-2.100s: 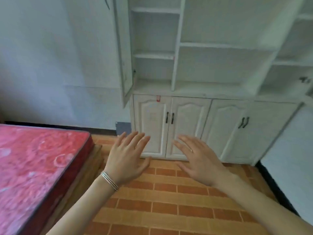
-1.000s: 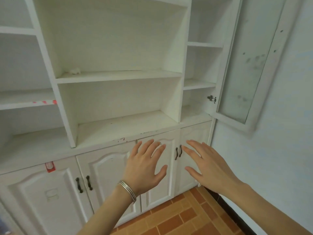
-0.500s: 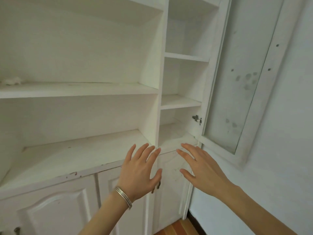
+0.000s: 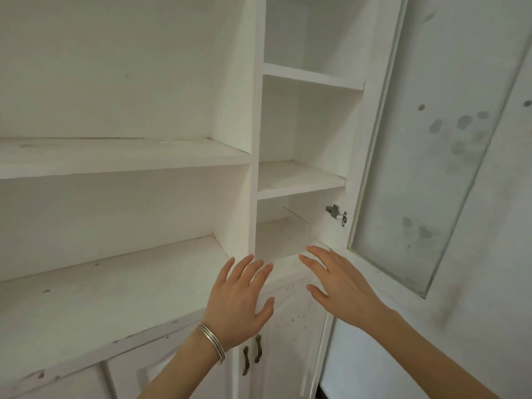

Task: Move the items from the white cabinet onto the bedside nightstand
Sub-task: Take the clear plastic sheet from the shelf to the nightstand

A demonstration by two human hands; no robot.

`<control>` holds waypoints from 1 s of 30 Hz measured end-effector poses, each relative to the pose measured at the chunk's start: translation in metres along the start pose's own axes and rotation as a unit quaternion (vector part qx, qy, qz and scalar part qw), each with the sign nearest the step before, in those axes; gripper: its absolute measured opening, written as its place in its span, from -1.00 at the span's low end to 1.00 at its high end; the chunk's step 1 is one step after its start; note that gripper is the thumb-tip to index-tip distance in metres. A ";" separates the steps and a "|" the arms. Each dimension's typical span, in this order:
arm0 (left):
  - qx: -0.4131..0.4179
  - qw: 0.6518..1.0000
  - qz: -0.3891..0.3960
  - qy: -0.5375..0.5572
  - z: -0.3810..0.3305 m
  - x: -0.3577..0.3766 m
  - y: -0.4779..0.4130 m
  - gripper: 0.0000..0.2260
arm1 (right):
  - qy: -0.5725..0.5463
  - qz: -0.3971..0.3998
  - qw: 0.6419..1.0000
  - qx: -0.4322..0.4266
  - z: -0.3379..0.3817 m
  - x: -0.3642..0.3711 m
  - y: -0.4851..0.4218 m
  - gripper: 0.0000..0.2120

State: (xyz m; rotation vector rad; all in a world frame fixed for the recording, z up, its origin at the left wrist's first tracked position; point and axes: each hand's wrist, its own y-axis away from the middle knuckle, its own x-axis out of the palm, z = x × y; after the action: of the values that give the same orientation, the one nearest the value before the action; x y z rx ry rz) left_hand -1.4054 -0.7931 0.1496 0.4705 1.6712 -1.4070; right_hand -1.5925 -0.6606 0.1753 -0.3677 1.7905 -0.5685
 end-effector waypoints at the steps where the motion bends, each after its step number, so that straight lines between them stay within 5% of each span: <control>1: 0.006 1.000 0.002 0.001 0.007 0.011 -0.009 -0.52 | -0.003 0.009 1.000 0.006 -0.008 0.010 -0.012 -0.44; 12: 0.052 0.997 0.059 0.022 0.055 0.123 -0.072 -0.51 | -0.085 0.077 0.990 0.085 -0.098 0.137 -0.054 -0.51; 25: -0.014 0.999 0.026 0.037 0.068 0.213 -0.144 -0.47 | -0.033 0.077 0.994 -0.075 -0.205 0.267 -0.163 -0.33; 30: -0.040 0.999 -0.001 0.026 0.062 0.233 -0.174 -0.46 | -0.068 0.077 0.990 -0.092 -0.231 0.293 -0.178 -0.53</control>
State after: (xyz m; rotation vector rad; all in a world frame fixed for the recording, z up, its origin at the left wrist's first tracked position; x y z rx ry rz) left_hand -1.6393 -0.9569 0.0672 0.4635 1.7626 -1.3327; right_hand -1.9044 -0.9168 0.0882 -0.3819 1.7265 -0.2640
